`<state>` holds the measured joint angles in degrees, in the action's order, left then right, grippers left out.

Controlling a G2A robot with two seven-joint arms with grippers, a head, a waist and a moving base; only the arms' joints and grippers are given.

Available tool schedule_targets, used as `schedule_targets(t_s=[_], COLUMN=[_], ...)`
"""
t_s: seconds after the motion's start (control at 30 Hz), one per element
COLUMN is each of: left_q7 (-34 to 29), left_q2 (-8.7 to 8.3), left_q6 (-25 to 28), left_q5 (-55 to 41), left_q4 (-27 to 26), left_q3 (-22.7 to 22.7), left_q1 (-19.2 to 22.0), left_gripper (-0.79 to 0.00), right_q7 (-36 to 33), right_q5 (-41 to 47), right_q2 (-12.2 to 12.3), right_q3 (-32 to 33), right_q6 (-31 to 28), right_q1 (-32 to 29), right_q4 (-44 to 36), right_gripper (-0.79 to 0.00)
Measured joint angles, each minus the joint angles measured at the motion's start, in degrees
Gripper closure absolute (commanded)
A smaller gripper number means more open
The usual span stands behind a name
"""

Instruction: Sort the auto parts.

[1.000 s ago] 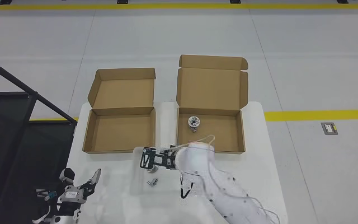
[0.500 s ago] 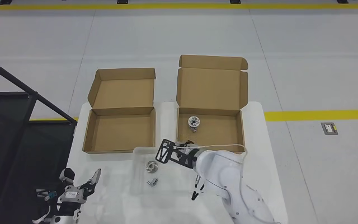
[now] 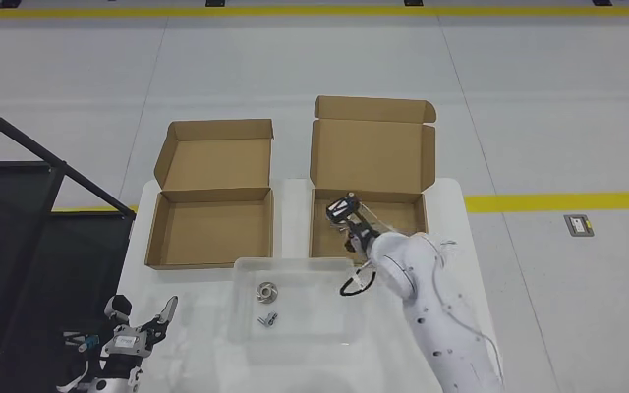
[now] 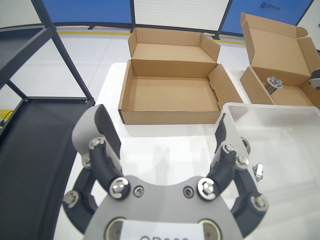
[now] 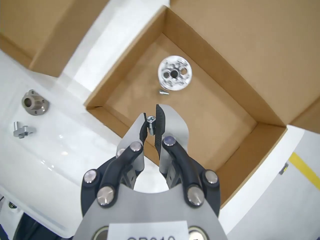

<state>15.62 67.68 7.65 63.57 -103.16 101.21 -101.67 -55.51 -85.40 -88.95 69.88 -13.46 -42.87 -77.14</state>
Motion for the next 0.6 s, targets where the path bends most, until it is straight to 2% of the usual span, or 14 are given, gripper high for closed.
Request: schedule_targets(t_s=[0.2, 0.6], left_q7=[0.00, 0.00], left_q2=[0.00, 0.00], left_q6=[0.00, 0.00], left_q5=[0.00, 0.00], left_q4=[0.00, 0.00], left_q3=[0.00, 0.00], left_q1=[0.00, 0.00], left_gripper=[-0.785, -0.785], right_q7=[-2.09, 6.67], right_q5=[-4.70, -1.52], right_q2=[-0.95, -2.08], right_q3=[-3.21, -3.94], right_q6=[7.57, 7.05], right_q1=[5.23, 15.93], right_q4=[10.82, 32.98], right_gripper=[0.000, 0.000])
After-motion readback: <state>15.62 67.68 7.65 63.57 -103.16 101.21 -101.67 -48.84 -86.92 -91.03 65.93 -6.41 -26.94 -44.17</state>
